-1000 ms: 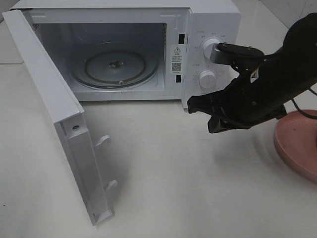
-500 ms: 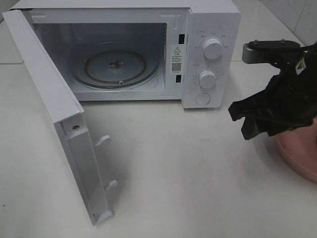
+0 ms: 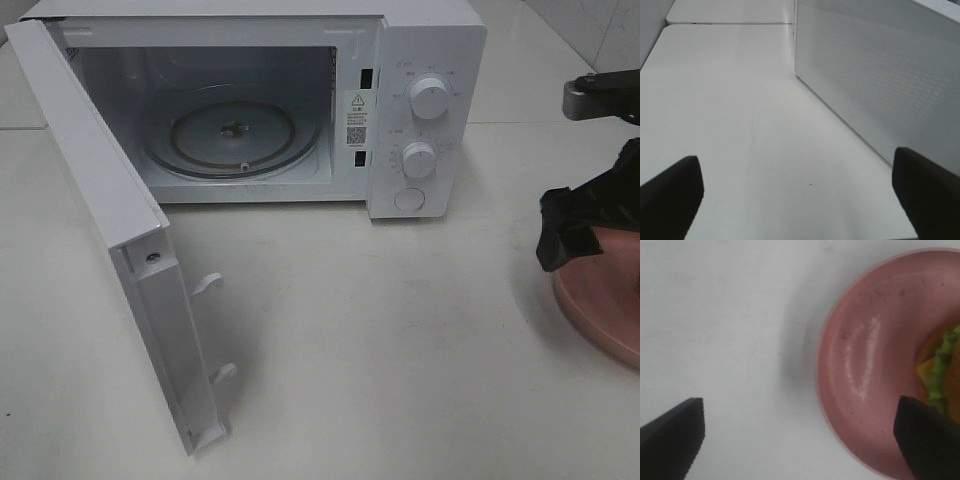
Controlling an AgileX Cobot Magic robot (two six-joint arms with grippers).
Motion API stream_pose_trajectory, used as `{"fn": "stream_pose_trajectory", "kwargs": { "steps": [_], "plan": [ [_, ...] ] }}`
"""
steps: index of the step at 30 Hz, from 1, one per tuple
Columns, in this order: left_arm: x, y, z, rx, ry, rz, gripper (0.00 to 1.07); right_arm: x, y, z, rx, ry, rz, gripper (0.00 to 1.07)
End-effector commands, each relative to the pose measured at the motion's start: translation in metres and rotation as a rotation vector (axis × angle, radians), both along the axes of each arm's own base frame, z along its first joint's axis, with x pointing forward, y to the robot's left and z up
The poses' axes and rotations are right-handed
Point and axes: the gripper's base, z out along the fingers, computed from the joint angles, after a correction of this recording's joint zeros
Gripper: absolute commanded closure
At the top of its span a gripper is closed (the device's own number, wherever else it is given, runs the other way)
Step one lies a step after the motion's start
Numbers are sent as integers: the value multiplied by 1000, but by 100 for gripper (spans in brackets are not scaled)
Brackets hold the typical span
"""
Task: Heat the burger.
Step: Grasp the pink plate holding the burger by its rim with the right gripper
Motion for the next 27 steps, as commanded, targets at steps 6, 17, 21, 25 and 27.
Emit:
{"fn": "stream_pose_trajectory", "kwargs": {
  "steps": [6,17,21,25,27],
  "plan": [
    [-3,0,0,-4,-36,-10,10,18,-17,-27,-27,53,-24,10],
    [-3,0,0,-4,-36,-10,10,41,-23,-60,-33,125,-26,13],
    [-3,0,0,-4,-36,-10,10,49,-23,-67,-35,143,-26,14],
    [-3,0,0,-4,-36,-10,10,54,-22,-77,-36,173,-26,15],
    [-3,0,0,-4,-36,-10,10,55,-22,-83,-34,183,-27,15]
  ]
}}
